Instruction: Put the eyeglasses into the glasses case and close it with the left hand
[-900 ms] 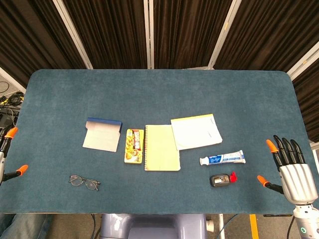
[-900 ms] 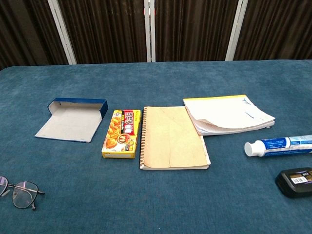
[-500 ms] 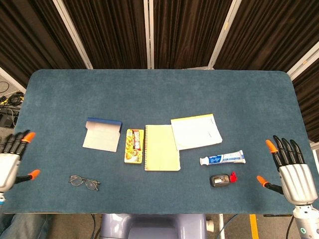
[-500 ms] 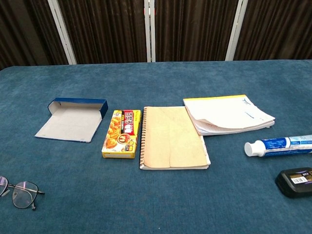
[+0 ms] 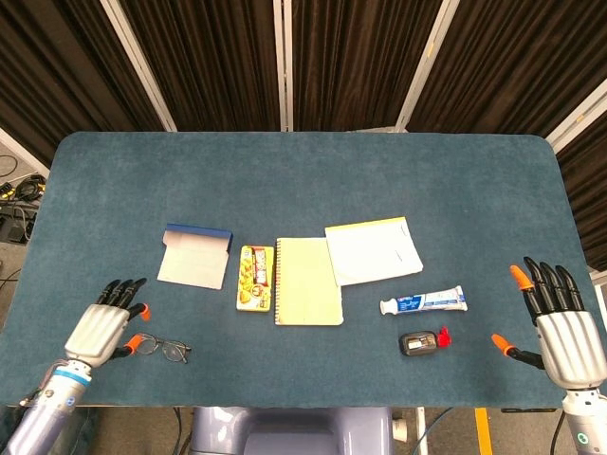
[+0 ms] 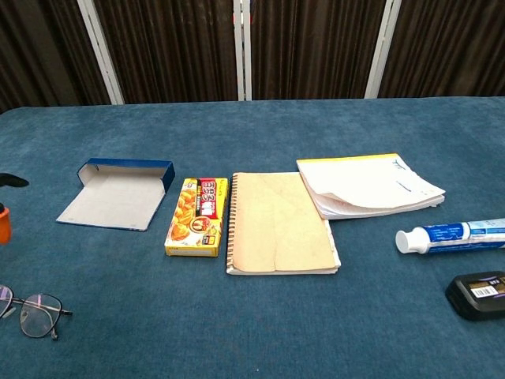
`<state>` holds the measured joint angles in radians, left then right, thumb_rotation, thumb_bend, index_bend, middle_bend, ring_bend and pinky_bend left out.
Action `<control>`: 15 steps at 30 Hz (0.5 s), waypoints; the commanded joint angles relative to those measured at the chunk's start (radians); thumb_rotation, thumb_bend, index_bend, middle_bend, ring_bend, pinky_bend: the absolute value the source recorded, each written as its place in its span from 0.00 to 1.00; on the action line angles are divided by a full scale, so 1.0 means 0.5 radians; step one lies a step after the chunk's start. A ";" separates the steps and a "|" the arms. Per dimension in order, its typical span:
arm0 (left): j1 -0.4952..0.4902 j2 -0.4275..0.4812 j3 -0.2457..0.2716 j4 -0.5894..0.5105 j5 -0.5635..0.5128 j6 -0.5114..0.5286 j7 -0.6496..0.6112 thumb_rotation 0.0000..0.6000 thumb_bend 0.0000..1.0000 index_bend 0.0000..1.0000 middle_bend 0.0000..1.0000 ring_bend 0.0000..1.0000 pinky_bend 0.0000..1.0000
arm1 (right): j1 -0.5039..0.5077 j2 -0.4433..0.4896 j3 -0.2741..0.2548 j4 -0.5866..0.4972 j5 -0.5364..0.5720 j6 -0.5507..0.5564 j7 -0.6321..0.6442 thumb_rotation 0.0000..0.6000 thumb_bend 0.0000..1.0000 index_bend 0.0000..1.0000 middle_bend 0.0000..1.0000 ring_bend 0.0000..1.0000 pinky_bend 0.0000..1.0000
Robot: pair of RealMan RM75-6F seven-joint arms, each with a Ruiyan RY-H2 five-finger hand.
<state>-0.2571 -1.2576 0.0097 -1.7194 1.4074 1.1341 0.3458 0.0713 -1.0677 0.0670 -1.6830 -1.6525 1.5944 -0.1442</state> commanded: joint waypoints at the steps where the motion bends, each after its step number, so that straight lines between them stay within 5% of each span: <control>1: -0.033 -0.083 0.013 0.027 -0.081 -0.061 0.085 1.00 0.41 0.43 0.00 0.00 0.00 | 0.000 0.003 0.000 -0.003 0.004 -0.003 0.005 1.00 0.00 0.00 0.00 0.00 0.00; 15: -0.049 -0.162 0.059 0.063 -0.166 -0.081 0.164 1.00 0.46 0.43 0.00 0.00 0.00 | 0.003 0.018 0.000 -0.012 0.019 -0.018 0.030 1.00 0.00 0.00 0.00 0.00 0.00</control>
<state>-0.2812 -1.3367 0.0376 -1.6898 1.3266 1.0952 0.4264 0.0729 -1.0585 0.0668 -1.6888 -1.6431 1.5856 -0.1294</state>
